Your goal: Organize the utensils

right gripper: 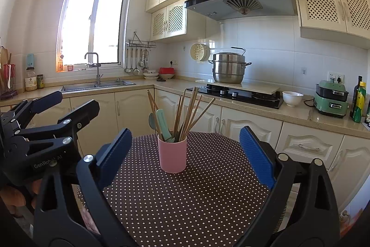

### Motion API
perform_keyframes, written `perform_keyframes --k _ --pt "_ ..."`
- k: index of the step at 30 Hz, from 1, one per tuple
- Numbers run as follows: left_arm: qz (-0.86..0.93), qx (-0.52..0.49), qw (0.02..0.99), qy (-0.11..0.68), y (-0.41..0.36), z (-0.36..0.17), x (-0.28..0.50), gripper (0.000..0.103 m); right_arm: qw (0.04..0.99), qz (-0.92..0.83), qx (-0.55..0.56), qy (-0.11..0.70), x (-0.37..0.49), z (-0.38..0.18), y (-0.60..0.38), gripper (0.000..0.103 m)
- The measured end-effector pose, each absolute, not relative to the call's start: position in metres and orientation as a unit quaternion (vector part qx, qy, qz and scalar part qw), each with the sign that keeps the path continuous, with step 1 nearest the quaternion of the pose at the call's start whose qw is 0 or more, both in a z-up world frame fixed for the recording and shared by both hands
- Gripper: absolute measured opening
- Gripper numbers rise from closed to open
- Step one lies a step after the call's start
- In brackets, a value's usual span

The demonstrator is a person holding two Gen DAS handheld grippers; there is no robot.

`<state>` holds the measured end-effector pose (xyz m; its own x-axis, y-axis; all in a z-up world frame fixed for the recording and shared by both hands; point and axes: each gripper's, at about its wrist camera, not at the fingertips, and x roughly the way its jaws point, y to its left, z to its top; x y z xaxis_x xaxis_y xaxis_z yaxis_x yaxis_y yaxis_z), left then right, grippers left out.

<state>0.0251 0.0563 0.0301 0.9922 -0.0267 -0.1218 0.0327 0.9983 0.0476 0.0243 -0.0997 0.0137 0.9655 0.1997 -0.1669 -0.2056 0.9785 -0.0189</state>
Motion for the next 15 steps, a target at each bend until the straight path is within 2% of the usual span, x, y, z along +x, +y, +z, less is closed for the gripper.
perform_keyframes --k 15 --pt "-0.016 0.027 0.998 0.062 0.0552 0.0309 0.0273 0.091 0.991 0.102 -0.015 0.084 0.0249 0.0116 -0.1008 0.092"
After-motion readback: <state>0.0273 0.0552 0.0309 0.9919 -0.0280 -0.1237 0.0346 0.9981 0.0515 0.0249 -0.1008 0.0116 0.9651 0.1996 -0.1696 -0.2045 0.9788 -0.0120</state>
